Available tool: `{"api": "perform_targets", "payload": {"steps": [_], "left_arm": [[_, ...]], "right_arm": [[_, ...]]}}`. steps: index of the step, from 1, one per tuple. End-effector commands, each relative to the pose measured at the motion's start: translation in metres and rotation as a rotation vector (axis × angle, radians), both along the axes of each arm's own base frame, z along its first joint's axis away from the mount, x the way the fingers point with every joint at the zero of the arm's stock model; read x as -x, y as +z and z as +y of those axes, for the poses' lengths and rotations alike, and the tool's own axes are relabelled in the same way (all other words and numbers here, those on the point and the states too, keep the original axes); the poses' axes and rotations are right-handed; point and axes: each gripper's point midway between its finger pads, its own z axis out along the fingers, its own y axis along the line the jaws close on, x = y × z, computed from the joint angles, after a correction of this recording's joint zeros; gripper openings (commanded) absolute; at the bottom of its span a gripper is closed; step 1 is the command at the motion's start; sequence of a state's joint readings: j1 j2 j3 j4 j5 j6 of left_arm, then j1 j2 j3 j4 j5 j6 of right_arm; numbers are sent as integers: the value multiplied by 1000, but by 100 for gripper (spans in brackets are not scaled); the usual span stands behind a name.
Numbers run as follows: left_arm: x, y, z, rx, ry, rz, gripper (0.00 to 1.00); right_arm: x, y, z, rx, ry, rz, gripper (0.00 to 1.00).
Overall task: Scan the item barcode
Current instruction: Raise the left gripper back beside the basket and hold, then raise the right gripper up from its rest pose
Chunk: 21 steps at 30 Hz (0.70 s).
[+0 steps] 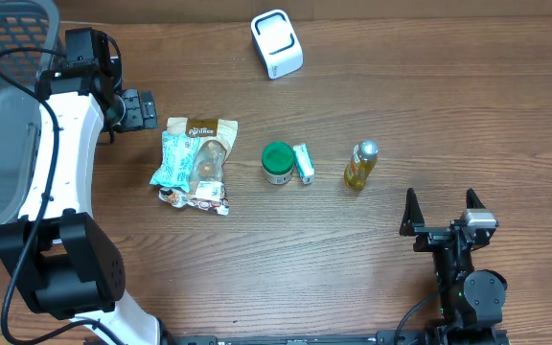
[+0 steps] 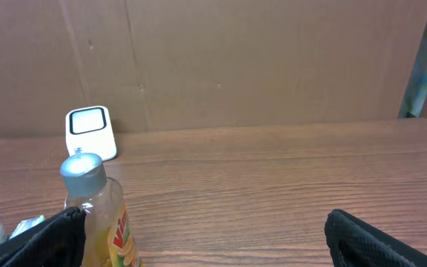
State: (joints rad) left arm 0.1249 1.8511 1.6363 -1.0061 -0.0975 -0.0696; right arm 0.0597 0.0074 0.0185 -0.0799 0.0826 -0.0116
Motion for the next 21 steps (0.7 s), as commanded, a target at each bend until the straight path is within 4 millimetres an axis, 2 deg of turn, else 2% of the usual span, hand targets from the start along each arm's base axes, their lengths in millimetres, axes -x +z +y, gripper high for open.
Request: {"api": "perform_targets", "payload": {"steps": [1,15,18,21], "left_arm": [[-3,14,-2,0,-25,-35,99],[-4,13,-2,0,-25,-35,100],[-4,14,-2,0,-25,-35,100],[-4,14,-2,0,-25,-35,99]], "right_arm": [[0,-3,0,5,-2,1,100],[0,-3,1,4,2,0,100],[0,4,11,-32,61,-25,100],[3,22,25,-32,146,-90,100]]}}
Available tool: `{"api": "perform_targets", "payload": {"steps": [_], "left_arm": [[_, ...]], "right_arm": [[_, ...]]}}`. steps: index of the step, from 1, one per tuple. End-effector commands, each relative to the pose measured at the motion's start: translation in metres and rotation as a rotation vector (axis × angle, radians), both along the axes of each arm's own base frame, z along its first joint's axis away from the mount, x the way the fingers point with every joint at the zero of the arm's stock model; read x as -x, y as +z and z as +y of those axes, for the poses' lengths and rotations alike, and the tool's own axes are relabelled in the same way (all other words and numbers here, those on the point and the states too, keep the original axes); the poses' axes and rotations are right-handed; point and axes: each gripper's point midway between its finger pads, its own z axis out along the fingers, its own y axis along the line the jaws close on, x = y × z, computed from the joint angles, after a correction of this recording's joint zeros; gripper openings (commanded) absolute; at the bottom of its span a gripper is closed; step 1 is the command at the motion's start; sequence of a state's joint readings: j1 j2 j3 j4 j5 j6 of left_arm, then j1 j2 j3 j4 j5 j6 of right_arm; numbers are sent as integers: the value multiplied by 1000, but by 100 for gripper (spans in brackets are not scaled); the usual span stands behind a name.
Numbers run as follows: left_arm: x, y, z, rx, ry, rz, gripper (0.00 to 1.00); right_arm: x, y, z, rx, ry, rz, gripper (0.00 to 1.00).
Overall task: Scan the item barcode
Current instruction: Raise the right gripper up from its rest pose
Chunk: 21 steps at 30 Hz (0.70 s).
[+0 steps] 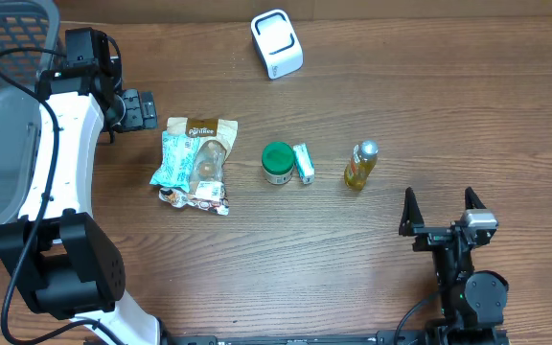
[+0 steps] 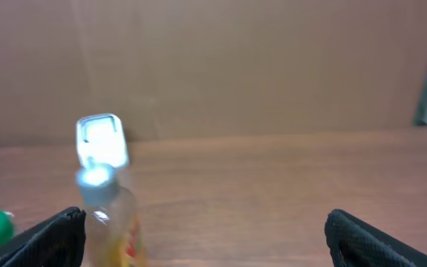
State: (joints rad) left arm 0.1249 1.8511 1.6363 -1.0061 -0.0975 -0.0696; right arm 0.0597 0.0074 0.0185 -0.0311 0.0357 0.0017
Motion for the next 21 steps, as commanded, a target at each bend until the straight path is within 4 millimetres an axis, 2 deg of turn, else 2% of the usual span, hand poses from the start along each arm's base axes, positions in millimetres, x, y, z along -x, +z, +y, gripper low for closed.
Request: {"api": "perform_targets", "payload": {"steps": [1,6,7,13,17,21], "left_arm": [[-4,14,-2,0,-25,-35,99],[-4,14,-2,0,-25,-35,100],[-4,14,-2,0,-25,-35,100],[-4,14,-2,0,-25,-35,100],[-4,14,-2,0,-25,-35,100],[-4,14,-2,0,-25,-35,99]], "right_arm": [[3,17,17,-27,97,-58,100],[16,61,15,-80,97,-99,100],[22,75,12,-113,88,-105,100],[46,130,11,-132,91,-105,100],[54,157,10,-129,87,-64,100],[50,177,11,-124,83,27,100]]}}
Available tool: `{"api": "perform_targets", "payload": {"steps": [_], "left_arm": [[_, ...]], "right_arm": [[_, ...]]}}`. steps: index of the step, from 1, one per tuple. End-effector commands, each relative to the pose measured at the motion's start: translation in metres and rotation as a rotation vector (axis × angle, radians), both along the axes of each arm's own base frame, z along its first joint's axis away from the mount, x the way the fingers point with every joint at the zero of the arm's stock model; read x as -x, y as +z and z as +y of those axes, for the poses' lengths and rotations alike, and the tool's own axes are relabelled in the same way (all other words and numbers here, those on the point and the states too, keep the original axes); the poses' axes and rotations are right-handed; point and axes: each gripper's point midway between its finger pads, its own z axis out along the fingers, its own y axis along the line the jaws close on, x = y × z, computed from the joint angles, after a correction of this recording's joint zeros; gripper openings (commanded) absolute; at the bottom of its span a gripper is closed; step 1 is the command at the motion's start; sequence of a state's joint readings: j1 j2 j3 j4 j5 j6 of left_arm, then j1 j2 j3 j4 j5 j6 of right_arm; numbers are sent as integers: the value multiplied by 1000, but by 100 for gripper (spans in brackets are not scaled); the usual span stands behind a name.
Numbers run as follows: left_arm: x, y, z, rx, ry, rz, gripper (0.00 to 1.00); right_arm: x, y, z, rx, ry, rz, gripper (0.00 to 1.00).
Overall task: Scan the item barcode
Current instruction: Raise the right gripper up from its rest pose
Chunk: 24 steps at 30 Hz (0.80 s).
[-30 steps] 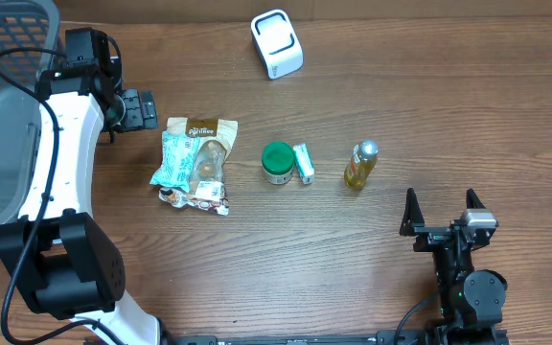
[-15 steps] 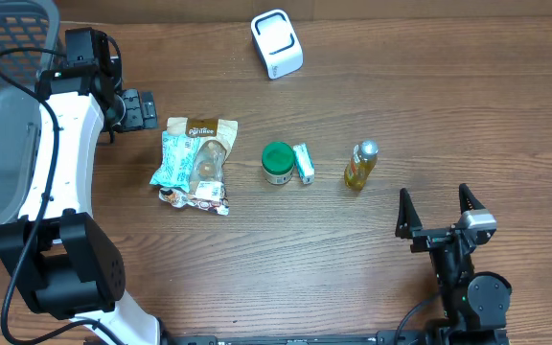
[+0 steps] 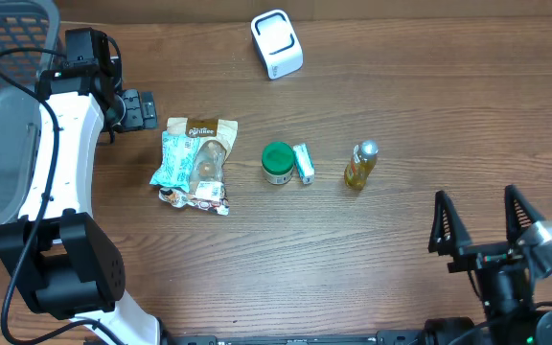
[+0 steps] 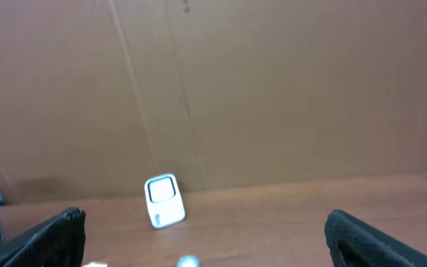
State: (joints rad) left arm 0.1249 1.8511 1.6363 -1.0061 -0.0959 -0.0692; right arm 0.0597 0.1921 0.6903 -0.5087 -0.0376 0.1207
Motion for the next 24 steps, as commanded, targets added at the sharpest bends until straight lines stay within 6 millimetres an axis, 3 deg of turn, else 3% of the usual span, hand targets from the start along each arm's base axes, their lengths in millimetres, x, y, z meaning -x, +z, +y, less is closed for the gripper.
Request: {"api": "perform_targets", "payload": {"steps": [1,8,13,17,20,24], "left_arm": [[-4,14,-2,-1,-24,-35,100],[-4,14,-2,-1,-24,-35,100],[-4,14,-2,-1,-24,-35,100],[-4,14,-2,-1,-24,-35,99],[-4,14,-2,-1,-24,-35,100],[-4,14,-2,-1,-24,-35,99]], "right_arm": [[-6,24,3,0,13,63,100],[-29,44,5,19,16,378,100],[-49,44,8,28,28,609,100],[-72,46,32,-8,156,702,100],[-90,34,37,-18,178,758,100],[-106,0,42,-34,192,893,100]]}}
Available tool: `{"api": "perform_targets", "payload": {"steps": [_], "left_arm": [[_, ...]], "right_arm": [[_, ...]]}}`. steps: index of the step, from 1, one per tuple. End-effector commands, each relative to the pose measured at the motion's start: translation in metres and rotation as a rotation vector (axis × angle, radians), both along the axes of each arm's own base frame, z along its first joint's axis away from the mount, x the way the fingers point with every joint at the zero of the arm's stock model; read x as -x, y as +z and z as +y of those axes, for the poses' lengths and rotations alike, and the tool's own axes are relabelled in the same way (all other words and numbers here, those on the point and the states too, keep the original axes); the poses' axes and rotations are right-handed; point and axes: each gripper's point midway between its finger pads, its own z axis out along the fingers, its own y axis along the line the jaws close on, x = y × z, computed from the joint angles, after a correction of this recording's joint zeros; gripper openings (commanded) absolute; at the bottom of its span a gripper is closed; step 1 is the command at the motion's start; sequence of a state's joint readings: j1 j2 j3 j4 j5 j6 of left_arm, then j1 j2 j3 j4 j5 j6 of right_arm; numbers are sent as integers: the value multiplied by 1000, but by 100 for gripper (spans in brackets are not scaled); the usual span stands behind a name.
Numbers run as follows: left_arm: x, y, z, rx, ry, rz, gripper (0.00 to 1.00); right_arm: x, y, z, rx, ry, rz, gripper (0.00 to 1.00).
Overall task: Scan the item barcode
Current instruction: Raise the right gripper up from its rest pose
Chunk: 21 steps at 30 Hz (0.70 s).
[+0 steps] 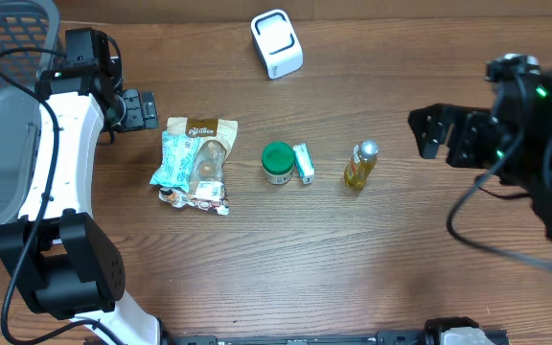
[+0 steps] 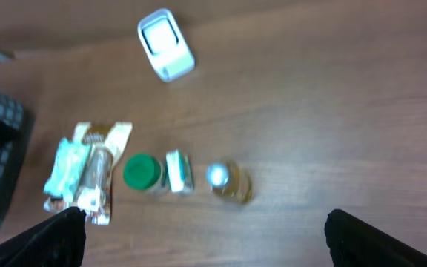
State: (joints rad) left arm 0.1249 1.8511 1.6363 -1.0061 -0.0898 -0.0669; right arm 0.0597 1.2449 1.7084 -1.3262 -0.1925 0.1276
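Note:
The white barcode scanner [image 1: 276, 43] stands at the table's far edge, also in the wrist view [image 2: 165, 54]. In a row at mid-table lie snack packs [image 1: 195, 163], a green-lidded jar [image 1: 277, 161], a small white-and-green box [image 1: 303, 163] and a yellow bottle with a silver cap [image 1: 360, 165]. My right gripper [image 1: 446, 137] hangs high over the right side, open and empty, looking down on the row: bottle [image 2: 228, 182], jar [image 2: 141, 172]. My left gripper [image 1: 139, 108] rests at the far left, beside the snack packs; its jaws are unclear.
A grey mesh basket fills the left edge, dark in the wrist view. The white left arm [image 1: 60, 163] runs along the left side. Bare wood lies to the right of the bottle.
My right arm has risen from low at the front right to high over the right side, now tilted down at the items. The items and the left arm are where they were.
My right gripper sat open and low at the front right, facing the bottle and scanner. It stayed there, then stood higher and farther right. Now it hangs high, looking down on the row. Nothing was taken hold of.

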Motion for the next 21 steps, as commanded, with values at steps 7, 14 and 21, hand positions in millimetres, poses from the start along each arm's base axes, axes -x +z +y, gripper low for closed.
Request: {"api": "perform_targets", "payload": {"steps": [7,14,21], "left_arm": [[-3,14,-1,-6,-20,-35,100],[-3,14,-1,-6,-20,-35,100],[-3,14,-1,-6,-20,-35,100]], "right_arm": [[-21,-60,17,13,75,249,100],[-31,-96,28,87,96,366,100],[-37,-118,39,109,81,437,100]]}}
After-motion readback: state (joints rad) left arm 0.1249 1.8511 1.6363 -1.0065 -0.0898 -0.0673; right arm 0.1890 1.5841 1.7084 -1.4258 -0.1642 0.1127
